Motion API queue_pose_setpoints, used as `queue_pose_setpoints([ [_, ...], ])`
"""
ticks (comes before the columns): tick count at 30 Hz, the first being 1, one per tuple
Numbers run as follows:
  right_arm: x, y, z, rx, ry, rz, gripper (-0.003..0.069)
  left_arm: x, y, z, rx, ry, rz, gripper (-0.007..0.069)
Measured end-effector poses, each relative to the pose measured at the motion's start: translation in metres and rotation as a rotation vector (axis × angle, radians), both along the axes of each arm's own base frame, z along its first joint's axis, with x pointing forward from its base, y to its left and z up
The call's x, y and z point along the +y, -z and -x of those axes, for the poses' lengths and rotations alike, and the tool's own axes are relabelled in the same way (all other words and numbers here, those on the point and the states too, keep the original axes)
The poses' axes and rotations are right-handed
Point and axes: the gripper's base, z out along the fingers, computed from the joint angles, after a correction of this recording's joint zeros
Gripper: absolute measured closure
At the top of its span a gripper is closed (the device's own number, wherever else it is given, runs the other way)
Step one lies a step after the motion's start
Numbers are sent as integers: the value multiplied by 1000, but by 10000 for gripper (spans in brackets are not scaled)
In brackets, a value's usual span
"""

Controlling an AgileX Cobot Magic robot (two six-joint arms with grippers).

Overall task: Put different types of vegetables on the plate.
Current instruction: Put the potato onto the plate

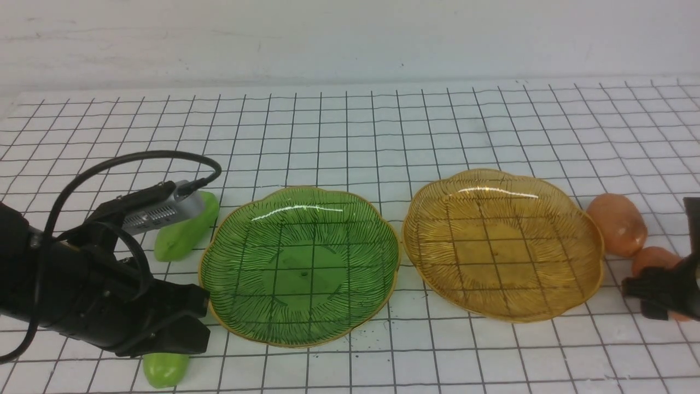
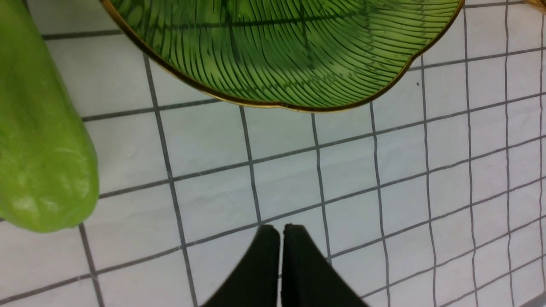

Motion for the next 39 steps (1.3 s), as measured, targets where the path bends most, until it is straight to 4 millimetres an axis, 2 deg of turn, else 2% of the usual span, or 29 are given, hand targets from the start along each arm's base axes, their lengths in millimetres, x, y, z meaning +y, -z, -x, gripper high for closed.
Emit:
queue_pose_setpoints([
  [2, -1, -4, 1, -7, 7, 5, 162, 0, 0, 0, 0, 0, 0, 631],
  [7, -4, -32, 3, -49, 83, 5, 162, 0, 0, 0, 0, 0, 0, 631],
  [8, -5, -44, 2, -69, 103, 3, 162, 0, 0, 0, 1, 1, 0, 631],
  [9, -5, -69, 1, -108, 120, -5, 162, 0, 0, 1, 9, 5, 2, 631],
  [11, -2, -97, 1, -159, 125, -54, 162, -1, 0, 2, 20, 12, 4, 631],
  [15, 9, -113, -1, -201, 99, -184, 162, -1, 0, 2, 22, 13, 5, 631],
  [18, 30, -103, -9, -176, -21, -267, 162, -1, 0, 2, 22, 13, 5, 631],
  [23, 61, -75, -24, -125, -170, -297, 162, -1, 0, 2, 22, 13, 5, 631],
  [26, 72, -59, -31, -94, -216, -288, 162, -1, 0, 2, 22, 13, 5, 631],
  [30, 76, -39, -36, -43, -226, -280, 154, -1, 0, 2, 22, 13, 5, 631],
  [34, 77, -36, -37, -35, -228, -279, 79, -1, 0, 2, 22, 13, 5, 631],
  [39, 78, -46, -43, -46, -240, -267, -14, -1, 0, 2, 22, 13, 5, 631],
])
